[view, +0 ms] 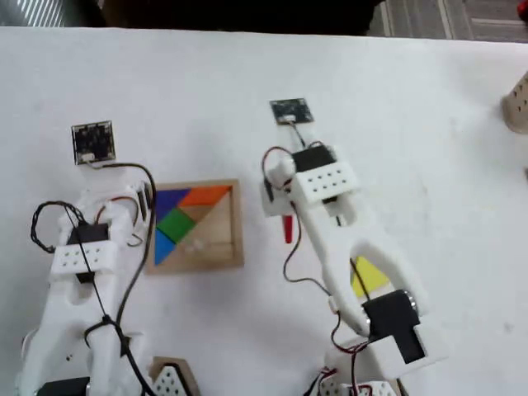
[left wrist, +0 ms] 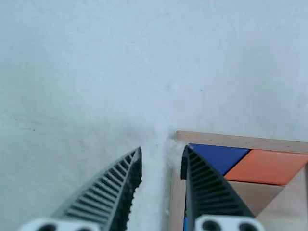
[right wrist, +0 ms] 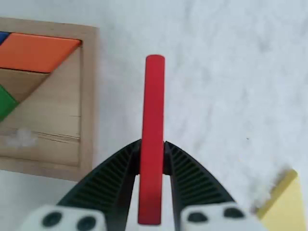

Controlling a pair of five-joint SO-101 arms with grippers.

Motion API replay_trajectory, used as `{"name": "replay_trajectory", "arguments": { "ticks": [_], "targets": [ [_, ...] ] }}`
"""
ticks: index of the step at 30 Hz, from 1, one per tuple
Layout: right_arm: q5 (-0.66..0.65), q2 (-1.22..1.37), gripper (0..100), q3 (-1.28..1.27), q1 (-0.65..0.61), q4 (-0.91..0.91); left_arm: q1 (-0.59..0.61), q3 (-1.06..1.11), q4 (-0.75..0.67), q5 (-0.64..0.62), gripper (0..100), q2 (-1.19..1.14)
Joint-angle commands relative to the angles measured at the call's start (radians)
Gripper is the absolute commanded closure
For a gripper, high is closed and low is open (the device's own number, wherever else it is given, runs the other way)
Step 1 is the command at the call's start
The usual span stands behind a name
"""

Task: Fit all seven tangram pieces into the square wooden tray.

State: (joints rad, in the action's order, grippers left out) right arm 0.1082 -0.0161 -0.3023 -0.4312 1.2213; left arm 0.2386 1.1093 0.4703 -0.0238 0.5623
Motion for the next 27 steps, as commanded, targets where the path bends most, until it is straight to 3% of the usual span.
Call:
{"name": "replay_trajectory", "arguments": {
  "ticks": [1, 7, 17, 27],
  "targets": [
    [0.029, -0.013, 98.1, 0.012, -0.105, -0.053, -0.013, -0.005, -0.005, 0.012, 85, -0.001],
    [0.043, 0.096, 98.1, 0.025, -0.153, -0.14, -0.012, -0.005, -0.005, 0.012, 85, -0.001],
    [0.239, 0.136, 98.1, 0.167, -0.183, -0.093, -0.012, -0.005, -0.012, 0.012, 84, -0.001],
    [0.249, 0.249, 98.1, 0.167, -0.274, -0.137, -0.012, -0.005, -0.012, 0.012, 84, -0.001]
  ]
}}
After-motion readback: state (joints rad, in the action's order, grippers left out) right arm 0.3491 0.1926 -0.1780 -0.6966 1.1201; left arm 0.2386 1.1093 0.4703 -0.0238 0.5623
